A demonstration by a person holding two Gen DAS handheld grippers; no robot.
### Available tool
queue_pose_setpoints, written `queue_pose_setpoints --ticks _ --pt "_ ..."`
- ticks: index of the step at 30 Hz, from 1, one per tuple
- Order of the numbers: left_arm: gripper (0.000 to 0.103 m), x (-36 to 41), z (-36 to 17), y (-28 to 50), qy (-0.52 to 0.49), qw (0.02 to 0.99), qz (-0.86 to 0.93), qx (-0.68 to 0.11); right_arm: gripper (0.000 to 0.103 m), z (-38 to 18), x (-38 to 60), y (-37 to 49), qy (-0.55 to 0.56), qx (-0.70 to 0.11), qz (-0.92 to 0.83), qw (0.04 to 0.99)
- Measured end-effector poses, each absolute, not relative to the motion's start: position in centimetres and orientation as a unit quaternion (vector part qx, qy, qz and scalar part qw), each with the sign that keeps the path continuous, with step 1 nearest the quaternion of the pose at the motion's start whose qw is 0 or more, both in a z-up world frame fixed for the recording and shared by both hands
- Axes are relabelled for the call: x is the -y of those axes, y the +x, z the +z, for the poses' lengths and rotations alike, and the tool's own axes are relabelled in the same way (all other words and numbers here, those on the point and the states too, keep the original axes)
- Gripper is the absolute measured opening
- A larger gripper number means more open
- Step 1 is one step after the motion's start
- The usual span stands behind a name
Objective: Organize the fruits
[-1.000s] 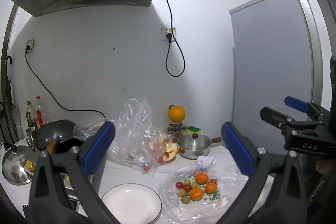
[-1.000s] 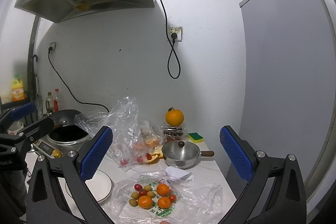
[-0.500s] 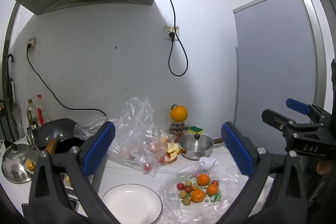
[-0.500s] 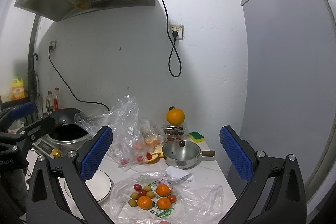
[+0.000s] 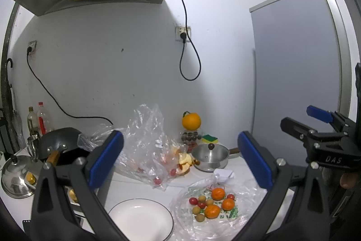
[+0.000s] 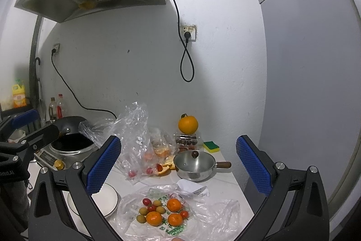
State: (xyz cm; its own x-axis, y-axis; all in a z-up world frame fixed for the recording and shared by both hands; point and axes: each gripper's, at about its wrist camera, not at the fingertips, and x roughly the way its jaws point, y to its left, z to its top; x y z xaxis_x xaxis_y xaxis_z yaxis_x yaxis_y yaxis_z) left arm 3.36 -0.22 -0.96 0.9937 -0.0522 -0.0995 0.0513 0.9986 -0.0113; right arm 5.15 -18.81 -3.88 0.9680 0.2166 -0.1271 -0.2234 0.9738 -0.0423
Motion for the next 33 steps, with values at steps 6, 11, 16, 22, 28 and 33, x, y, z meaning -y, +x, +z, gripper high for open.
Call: queue_pose_setpoints --ticks 6,11,16,22,28,33 --pt "0.102 0.5 -1.1 4.2 -0.004 0.998 -0.024 -0.056 0.103 -4.1 18.8 5.8 -0.028 -0.066 0.114 0.991" --pt "0.102 0.9 -1.4 5.1 0.000 0.998 -0.022 -0.063 0.103 -4.6 19.2 6.6 -0.024 -0.072 0.115 0.990" --pt "0.102 1.5 -2.1 6.1 0.005 0.997 -0.024 -0.076 0.103 -5.2 19.7 7.4 -0.022 -0.077 0.116 0.990" --pt "0.102 2.6 -3.7 7.8 0.022 0.994 -0.023 -0.104 0.103 -7.0 21.0 9.1 -0.026 -0.104 0.114 0.988" --pt "0.102 4.1 -6.0 9.7 0.043 0.989 -0.024 -0.139 0.103 -9.4 22.7 10.8 -0.025 -0.130 0.109 0.985" --pt "0.102 5.0 -8.3 11.4 0.055 0.983 -0.028 -0.173 0.103 -11.3 23.1 12.0 -0.031 -0.155 0.117 0.981"
